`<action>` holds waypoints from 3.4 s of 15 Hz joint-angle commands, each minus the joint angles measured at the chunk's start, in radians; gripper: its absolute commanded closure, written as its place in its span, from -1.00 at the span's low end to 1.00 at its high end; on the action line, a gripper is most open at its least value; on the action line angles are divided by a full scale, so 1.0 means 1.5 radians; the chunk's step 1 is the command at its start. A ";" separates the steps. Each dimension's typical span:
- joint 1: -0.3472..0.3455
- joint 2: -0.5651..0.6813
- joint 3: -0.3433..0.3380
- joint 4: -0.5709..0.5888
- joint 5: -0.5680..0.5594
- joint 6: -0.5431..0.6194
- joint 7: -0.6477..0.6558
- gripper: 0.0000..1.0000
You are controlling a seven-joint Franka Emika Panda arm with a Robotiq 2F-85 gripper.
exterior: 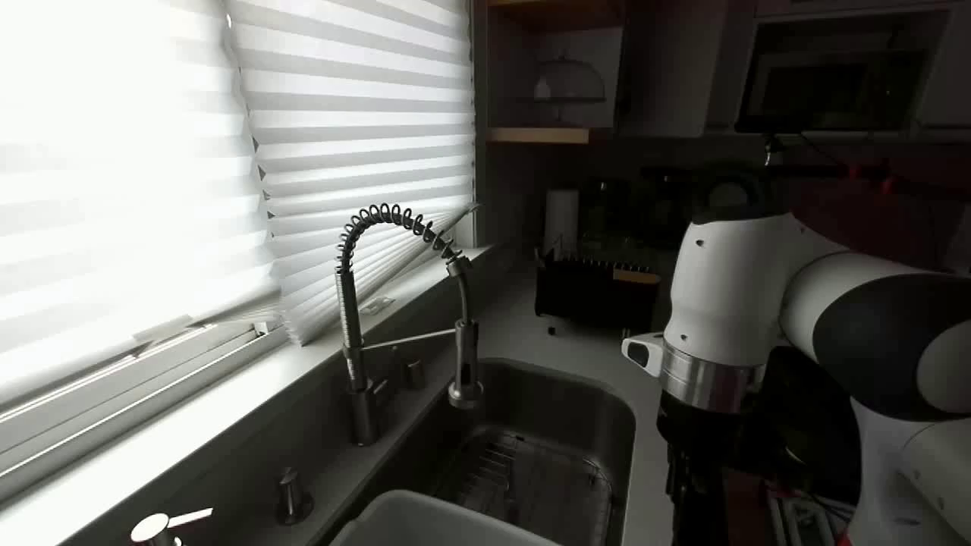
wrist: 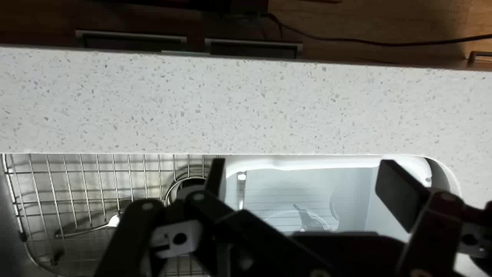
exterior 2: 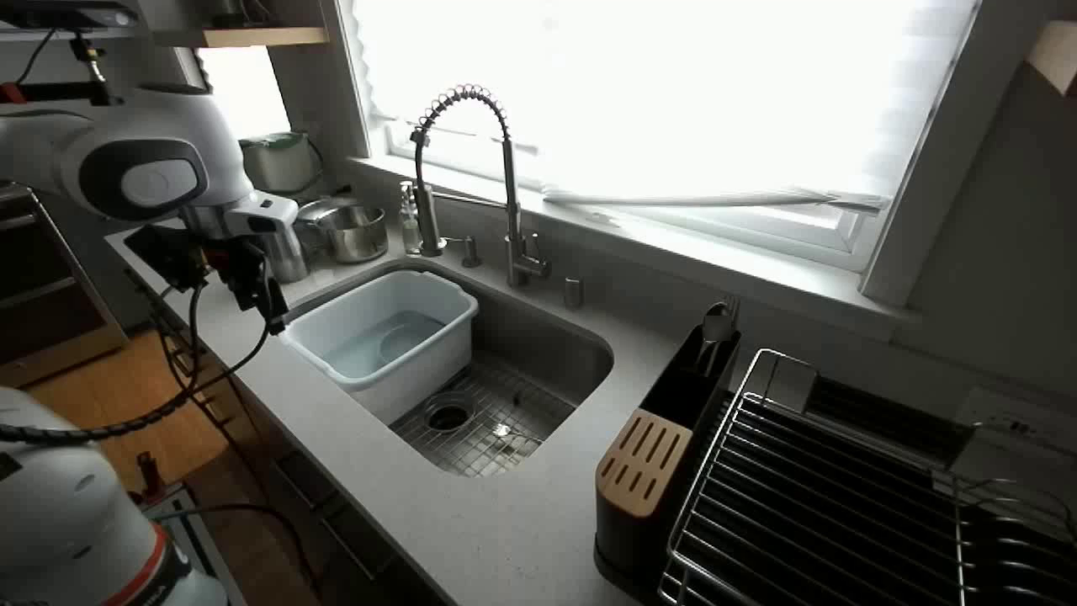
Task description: Move the spoon and fork to the middle compartment of the black cutlery drying rack
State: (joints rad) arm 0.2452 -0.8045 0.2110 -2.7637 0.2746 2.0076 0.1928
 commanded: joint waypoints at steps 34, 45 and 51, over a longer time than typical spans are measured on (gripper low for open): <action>-0.388 0.096 -0.101 0.064 -0.204 0.507 0.081 -1.00; -0.792 0.286 0.138 0.219 -0.440 0.638 0.448 -1.00; -1.058 0.348 0.379 0.346 -0.635 0.551 0.673 -1.00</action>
State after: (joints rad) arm -1.1815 -0.3341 0.6265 -2.3384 -0.5331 2.8984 1.0500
